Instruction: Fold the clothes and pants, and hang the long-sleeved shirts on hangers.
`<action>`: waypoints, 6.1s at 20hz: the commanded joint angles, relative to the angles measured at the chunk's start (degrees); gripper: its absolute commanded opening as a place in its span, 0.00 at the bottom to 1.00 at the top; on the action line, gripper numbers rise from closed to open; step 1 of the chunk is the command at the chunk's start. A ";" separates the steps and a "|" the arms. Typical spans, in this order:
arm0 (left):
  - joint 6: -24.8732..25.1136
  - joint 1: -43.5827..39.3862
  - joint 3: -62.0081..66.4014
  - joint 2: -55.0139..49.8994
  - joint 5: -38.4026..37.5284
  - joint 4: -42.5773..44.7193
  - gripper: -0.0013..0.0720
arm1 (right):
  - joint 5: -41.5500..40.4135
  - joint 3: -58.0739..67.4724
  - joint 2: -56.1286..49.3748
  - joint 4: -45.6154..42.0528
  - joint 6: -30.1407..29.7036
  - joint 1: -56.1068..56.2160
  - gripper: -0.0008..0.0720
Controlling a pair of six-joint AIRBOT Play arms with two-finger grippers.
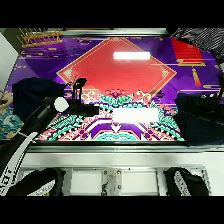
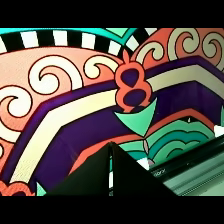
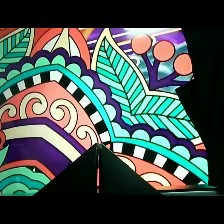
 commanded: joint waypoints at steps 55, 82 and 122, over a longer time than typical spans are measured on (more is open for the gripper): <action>5.97 -18.51 7.80 4.28 -6.69 1.99 0.97 | -0.15 0.00 -0.04 0.66 0.00 0.04 0.04; 0.96 5.03 49.37 -53.18 -7.78 -8.83 0.03 | 1.66 -0.09 -4.39 0.61 -0.04 1.68 0.03; 6.03 13.92 43.47 22.03 -4.35 -9.03 0.03 | 4.81 38.23 -3.85 1.84 -0.28 32.72 0.03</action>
